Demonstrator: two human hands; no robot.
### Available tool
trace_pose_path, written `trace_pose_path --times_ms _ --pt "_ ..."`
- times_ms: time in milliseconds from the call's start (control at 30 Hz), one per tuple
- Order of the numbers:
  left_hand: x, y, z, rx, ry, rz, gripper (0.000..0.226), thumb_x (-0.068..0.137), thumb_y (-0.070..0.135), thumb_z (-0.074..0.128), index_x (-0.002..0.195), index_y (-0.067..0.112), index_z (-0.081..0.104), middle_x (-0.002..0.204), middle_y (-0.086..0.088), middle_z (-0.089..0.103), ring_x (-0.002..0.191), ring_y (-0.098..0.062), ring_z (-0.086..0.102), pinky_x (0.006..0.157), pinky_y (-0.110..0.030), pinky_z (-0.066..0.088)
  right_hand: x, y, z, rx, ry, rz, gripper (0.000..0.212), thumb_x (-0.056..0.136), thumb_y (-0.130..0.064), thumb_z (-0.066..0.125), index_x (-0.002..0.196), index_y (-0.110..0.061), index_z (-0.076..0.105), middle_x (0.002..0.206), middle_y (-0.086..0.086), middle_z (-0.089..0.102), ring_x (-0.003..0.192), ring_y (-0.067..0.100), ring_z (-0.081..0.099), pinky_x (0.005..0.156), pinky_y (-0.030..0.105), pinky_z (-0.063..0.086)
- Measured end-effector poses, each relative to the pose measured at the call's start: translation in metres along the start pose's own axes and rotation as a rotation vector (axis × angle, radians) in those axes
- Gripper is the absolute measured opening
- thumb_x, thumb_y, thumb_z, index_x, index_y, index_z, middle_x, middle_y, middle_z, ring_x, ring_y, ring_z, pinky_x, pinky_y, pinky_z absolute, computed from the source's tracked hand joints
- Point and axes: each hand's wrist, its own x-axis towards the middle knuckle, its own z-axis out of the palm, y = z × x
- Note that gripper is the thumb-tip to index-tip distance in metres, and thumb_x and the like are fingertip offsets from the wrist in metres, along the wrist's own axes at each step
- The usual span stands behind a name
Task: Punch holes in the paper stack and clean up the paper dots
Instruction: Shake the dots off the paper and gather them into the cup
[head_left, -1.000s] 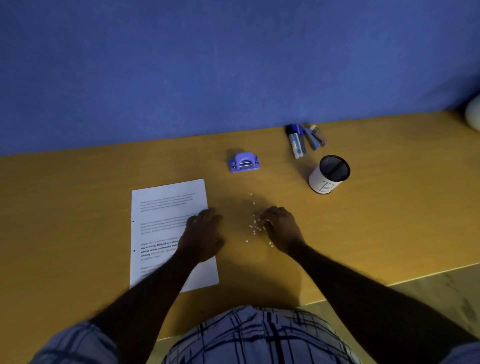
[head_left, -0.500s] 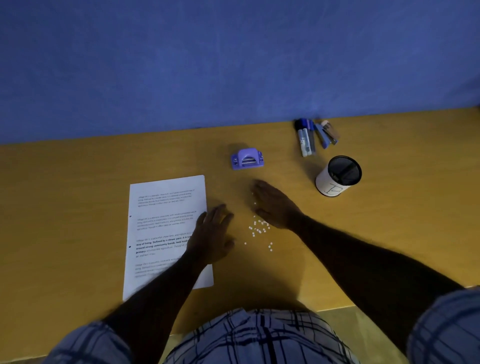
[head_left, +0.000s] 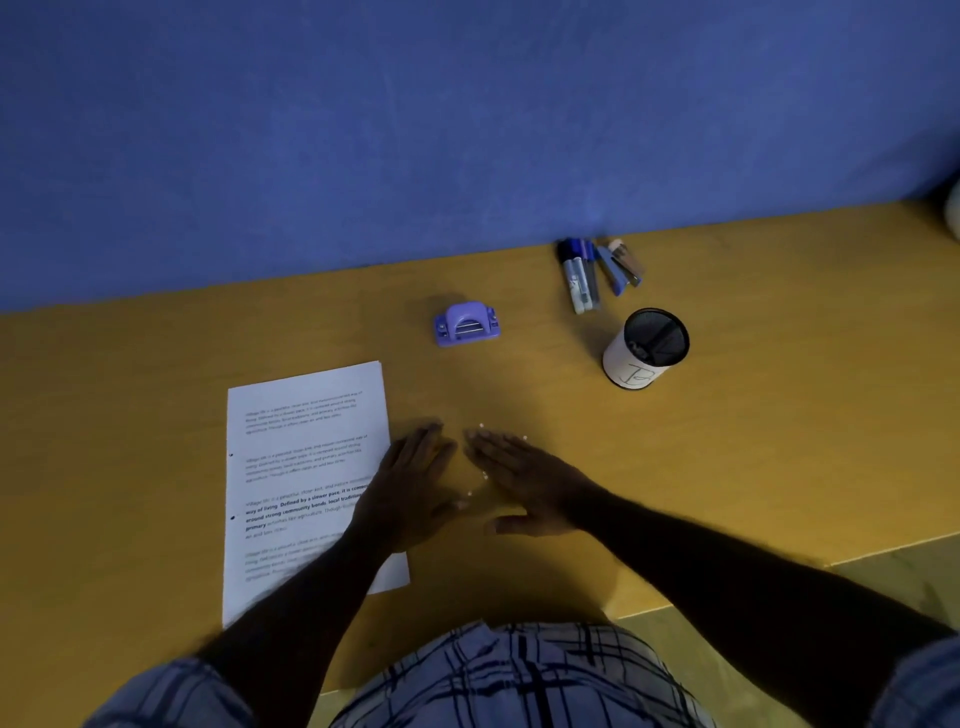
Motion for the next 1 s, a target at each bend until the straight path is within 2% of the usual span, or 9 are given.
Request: trace_pose_path --times_ms 100,200,300,400,533,633,833,933,1000 --pt "0.002 0.0 0.004 -0.012 0.006 0.041 0.088 0.086 0.073 0.032 0.15 0.013 0.031 0.162 -0.013 0.014 0.149 -0.032 0.016 0.119 -0.051 0.018 -0.015 -0.002 0.001 0.071 0.055 0.014 0.088 0.093 -0.064 0.041 0.156 -0.012 0.009 0.164 0.009 0.005 0.152 0.021 0.001 0.124 0.038 0.008" --pt "0.006 0.001 0.008 -0.011 -0.022 0.043 0.1 0.081 0.081 0.026 0.154 0.014 0.017 0.164 -0.009 0.006 0.151 -0.027 0.005 0.121 -0.049 0.01 -0.032 0.002 0.001 0.164 0.22 0.237 0.077 0.095 -0.058 0.041 0.154 -0.011 0.021 0.164 0.008 0.01 0.152 0.02 0.002 0.122 0.045 0.014" --pt "0.012 0.015 0.011 -0.002 -0.011 0.009 0.109 0.077 0.085 0.028 0.154 0.008 0.017 0.163 -0.014 0.009 0.151 -0.031 0.004 0.12 -0.056 0.009 -0.048 0.007 0.004 0.169 0.217 0.493 0.084 0.093 -0.064 0.034 0.156 -0.013 0.009 0.164 0.005 -0.004 0.151 0.02 -0.007 0.122 0.047 0.006" --pt "0.019 0.029 0.016 0.028 0.028 -0.032 0.113 0.075 0.087 0.029 0.151 0.003 0.025 0.161 -0.02 0.016 0.15 -0.035 0.012 0.118 -0.06 0.011 -0.054 0.006 0.005 0.146 0.173 0.604 0.099 0.083 -0.079 0.014 0.156 -0.013 0.002 0.163 0.005 -0.011 0.151 0.021 -0.011 0.122 0.046 0.0" --pt "0.028 0.032 0.02 0.033 0.076 -0.028 0.112 0.073 0.088 0.03 0.152 0.008 0.024 0.162 -0.018 0.012 0.15 -0.034 0.007 0.117 -0.062 0.008 -0.047 -0.003 0.012 0.108 0.149 0.631 0.102 0.083 -0.081 0.018 0.155 -0.012 -0.003 0.163 0.007 -0.015 0.15 0.025 -0.016 0.121 0.046 -0.003" --pt "0.033 0.027 0.016 0.046 0.06 -0.017 0.111 0.072 0.088 0.026 0.155 0.015 0.015 0.163 -0.016 0.003 0.151 -0.033 -0.001 0.118 -0.061 0.002 -0.043 -0.007 0.018 0.068 0.131 0.642 0.103 0.08 -0.083 0.01 0.155 -0.016 -0.005 0.162 0.009 -0.017 0.149 0.029 -0.018 0.121 0.052 -0.003" --pt "0.031 0.018 0.013 0.135 -0.006 0.085 0.108 0.069 0.091 0.021 0.155 0.029 0.004 0.162 -0.018 -0.008 0.15 -0.035 -0.009 0.116 -0.064 0.0 -0.038 -0.011 0.025 -0.009 0.104 0.563 0.086 0.086 -0.079 0.018 0.155 -0.031 -0.003 0.163 0.007 -0.015 0.149 0.034 -0.016 0.115 0.066 0.005" --pt "0.027 0.014 0.015 0.168 -0.068 0.165 0.104 0.069 0.093 0.017 0.153 0.036 -0.003 0.163 -0.013 -0.015 0.15 -0.033 -0.013 0.115 -0.063 -0.005 -0.04 -0.012 0.027 -0.028 0.103 0.497 0.086 0.087 -0.079 0.022 0.155 -0.032 0.0 0.164 0.009 -0.012 0.15 0.034 -0.013 0.116 0.064 0.005" --pt "0.023 0.014 0.016 0.162 -0.065 0.188 0.102 0.07 0.092 0.018 0.153 0.036 -0.002 0.163 -0.011 -0.012 0.15 -0.032 -0.01 0.116 -0.062 -0.004 -0.043 -0.012 0.028 -0.044 0.11 0.425 0.084 0.088 -0.077 0.023 0.155 -0.032 -0.001 0.164 0.008 -0.01 0.15 0.033 -0.011 0.118 0.06 0.003"
